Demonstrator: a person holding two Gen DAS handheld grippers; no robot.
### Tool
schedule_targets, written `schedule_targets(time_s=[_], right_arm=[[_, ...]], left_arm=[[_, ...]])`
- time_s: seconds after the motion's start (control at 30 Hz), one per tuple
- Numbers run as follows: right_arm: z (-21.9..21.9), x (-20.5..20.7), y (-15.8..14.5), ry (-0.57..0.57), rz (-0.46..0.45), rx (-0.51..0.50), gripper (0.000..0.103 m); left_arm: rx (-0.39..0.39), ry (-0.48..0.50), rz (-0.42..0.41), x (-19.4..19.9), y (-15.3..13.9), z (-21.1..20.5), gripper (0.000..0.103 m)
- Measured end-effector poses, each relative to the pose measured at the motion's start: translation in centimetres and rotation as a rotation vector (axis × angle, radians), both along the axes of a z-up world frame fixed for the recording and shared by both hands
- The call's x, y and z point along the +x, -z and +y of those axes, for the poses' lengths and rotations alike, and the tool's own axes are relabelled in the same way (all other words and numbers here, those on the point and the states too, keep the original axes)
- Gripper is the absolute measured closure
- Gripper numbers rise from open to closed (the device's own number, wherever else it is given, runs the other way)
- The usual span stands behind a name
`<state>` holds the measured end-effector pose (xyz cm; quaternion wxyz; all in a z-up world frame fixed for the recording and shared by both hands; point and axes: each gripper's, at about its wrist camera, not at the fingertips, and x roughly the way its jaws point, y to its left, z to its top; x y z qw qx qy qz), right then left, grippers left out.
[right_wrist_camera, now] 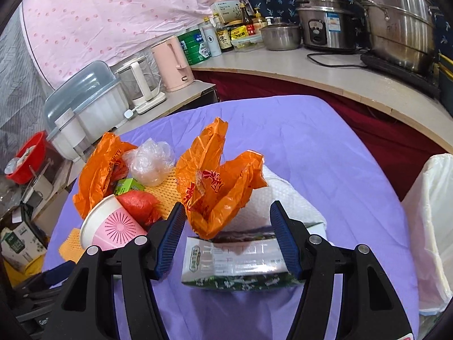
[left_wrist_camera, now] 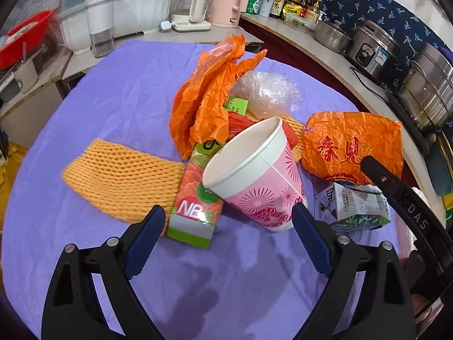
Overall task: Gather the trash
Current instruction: 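Grasp the orange plastic bag with the right gripper while the left grasps the pink cup, then carry the orange bag and pink cup over the bin and release both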
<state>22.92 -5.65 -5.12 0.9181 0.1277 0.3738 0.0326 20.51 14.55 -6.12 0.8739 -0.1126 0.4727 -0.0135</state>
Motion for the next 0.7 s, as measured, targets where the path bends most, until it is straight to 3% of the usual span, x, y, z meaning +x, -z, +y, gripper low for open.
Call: schedule_targets(time_s=[0.13, 0.23, 0.4, 0.47, 0.5, 0.7], right_arm=[[0.4, 0.7, 0.3, -0.028, 0.001, 0.012, 0.075], [0.3, 0.5, 0.1, -0.041, -0.015, 0.021, 0.084], [-0.2, -0.1, -0.3, -0.046, -0.036, 0.037, 0.088], [-0.3, -0.3, -0.4, -0.046, -0.039, 0.041, 0.088], [-0.4, -0.5, -0.5, -0.047, -0.041, 0.045, 0.088], [-0.9, -1.4, -1.4, -0.047, -0.066, 0.053, 0.089]], left_arm=[[-0.039, -0.015, 0.015, 1.1, 0.8, 0.2, 0.016], [-0.054, -0.016, -0.001, 1.7, 0.7, 0.0, 0.016], [-0.092, -0.007, -0.018, 2.6, 0.4, -0.6, 0.018], [-0.082, 0.010, -0.030, 2.8, 0.3, -1.4, 0.026], [-0.078, 0.022, -0.033, 2.9, 0.2, -1.8, 0.035], [-0.049, 0.086, -0.072, 2.4, -0.8, -3.8, 0.043]])
